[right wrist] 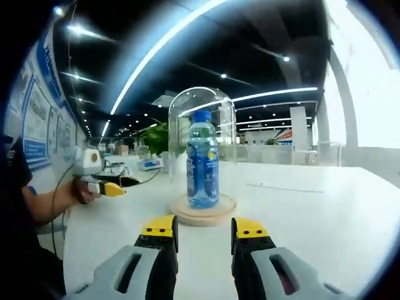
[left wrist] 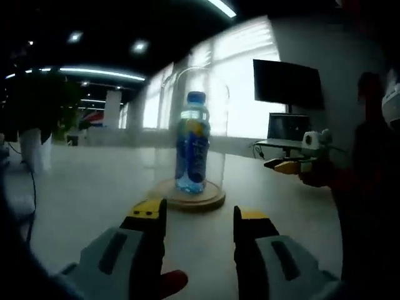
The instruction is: Open the cover put in the Mizone put the cover back on
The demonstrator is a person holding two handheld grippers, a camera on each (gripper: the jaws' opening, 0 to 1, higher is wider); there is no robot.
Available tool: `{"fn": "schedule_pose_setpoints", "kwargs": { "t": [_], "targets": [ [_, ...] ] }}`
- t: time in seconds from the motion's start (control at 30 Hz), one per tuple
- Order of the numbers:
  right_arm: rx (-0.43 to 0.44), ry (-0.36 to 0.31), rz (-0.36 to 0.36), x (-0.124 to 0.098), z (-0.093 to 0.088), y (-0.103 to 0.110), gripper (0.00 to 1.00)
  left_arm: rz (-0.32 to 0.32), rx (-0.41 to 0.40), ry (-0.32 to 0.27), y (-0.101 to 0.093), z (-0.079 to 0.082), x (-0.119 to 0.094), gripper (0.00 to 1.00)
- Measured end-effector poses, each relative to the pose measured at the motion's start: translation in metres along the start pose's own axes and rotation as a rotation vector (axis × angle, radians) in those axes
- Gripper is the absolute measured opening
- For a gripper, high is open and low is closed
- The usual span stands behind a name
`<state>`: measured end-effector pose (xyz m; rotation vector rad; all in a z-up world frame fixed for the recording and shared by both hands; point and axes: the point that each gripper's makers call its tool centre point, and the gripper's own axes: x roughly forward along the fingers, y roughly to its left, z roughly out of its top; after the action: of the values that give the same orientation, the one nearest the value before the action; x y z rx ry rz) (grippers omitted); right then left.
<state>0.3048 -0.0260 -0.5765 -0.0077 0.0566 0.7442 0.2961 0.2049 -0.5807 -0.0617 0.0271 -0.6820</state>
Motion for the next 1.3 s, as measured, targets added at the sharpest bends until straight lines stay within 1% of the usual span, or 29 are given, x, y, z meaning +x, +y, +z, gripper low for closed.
{"fn": "schedule_pose_setpoints", "kwargs": {
  "t": [0.07, 0.17, 0.23, 0.37, 0.5, 0.57, 0.6, 0.63, 0.67, 0.7, 0.77, 0.83, 0.93, 1.03, 1.17, 1.3],
  "targets": [
    [0.003, -0.007, -0.003, 0.001, -0.001, 0.001, 0.26, 0.008, 0.008, 0.001, 0.002, -0.001, 0.000, 0.34],
    [0.004, 0.005, -0.003, 0.003, -0.003, 0.003, 0.25, 0.010, -0.002, -0.001, 0.002, -0.001, -0.001, 0.34],
    [0.009, 0.007, -0.011, 0.003, -0.003, 0.001, 0.25, -0.003, -0.004, -0.009, -0.002, 0.001, -0.001, 0.34],
    [0.017, -0.001, -0.006, 0.002, -0.001, 0.000, 0.25, -0.003, -0.004, -0.011, -0.003, 0.001, 0.000, 0.34],
    [0.005, 0.005, 0.001, 0.003, -0.010, 0.002, 0.25, 0.016, 0.003, -0.003, 0.000, -0.003, -0.002, 0.34],
    [0.014, 0.017, -0.002, 0.004, -0.019, 0.002, 0.25, 0.023, -0.004, 0.004, 0.001, -0.006, -0.002, 0.33],
    [0.017, 0.064, -0.005, 0.004, -0.030, 0.003, 0.25, 0.022, 0.006, 0.013, 0.001, -0.008, -0.003, 0.33],
    [-0.045, 0.115, -0.012, 0.003, -0.037, 0.003, 0.25, 0.018, 0.011, 0.013, 0.000, -0.008, -0.003, 0.33],
    [-0.081, 0.102, -0.020, 0.004, -0.037, 0.003, 0.25, 0.007, 0.002, 0.012, -0.001, -0.009, -0.003, 0.33],
    [-0.059, 0.100, -0.018, 0.005, -0.036, 0.006, 0.25, 0.006, -0.010, 0.017, 0.000, -0.010, -0.002, 0.33],
    [-0.043, 0.087, -0.015, 0.004, -0.034, 0.005, 0.25, 0.022, -0.016, 0.042, 0.003, -0.015, 0.000, 0.33],
    [-0.012, 0.094, -0.017, 0.003, -0.036, 0.002, 0.25, 0.030, -0.023, 0.043, 0.005, -0.016, -0.001, 0.31],
    [0.006, 0.087, -0.024, 0.002, -0.035, 0.000, 0.26, 0.036, -0.028, 0.035, 0.006, -0.015, -0.003, 0.31],
    [0.003, 0.091, -0.036, 0.002, -0.036, 0.000, 0.26, 0.038, -0.023, 0.033, 0.006, -0.015, -0.003, 0.30],
    [-0.014, 0.102, -0.044, 0.003, -0.038, -0.001, 0.26, 0.024, -0.013, 0.057, 0.003, -0.020, -0.001, 0.30],
    [-0.003, 0.104, -0.055, 0.003, -0.039, -0.004, 0.26, 0.024, -0.017, 0.057, 0.003, -0.020, -0.001, 0.30]
  ]
}}
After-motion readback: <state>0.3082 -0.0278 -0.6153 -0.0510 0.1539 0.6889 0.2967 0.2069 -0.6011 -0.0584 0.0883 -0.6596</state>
